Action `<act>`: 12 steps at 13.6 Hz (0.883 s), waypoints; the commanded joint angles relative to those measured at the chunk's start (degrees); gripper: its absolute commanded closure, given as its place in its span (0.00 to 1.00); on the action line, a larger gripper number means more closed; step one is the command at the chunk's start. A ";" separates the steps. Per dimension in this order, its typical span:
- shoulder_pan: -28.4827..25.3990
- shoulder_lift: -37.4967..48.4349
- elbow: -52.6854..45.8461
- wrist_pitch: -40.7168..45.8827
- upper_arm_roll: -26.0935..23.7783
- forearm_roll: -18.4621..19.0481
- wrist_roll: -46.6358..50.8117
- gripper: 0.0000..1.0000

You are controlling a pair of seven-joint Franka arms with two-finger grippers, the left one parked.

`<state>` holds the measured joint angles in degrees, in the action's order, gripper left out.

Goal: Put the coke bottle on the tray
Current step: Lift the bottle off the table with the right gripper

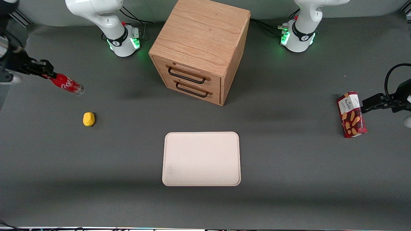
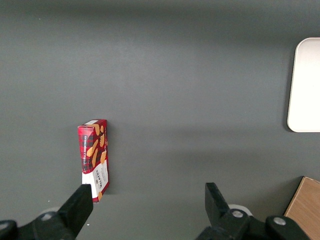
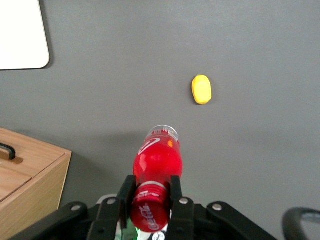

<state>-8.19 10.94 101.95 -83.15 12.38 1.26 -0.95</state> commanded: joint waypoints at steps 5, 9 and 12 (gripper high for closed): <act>-1.03 -15.92 -22.11 7.30 -0.08 -2.22 -2.13 1.00; -5.16 -28.49 -35.74 7.30 -0.25 -4.77 -0.64 1.00; -7.45 -35.97 -44.36 6.69 -2.96 -5.04 6.72 1.00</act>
<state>-14.69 -18.53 67.83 -78.58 10.79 -2.71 1.22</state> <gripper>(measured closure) 0.683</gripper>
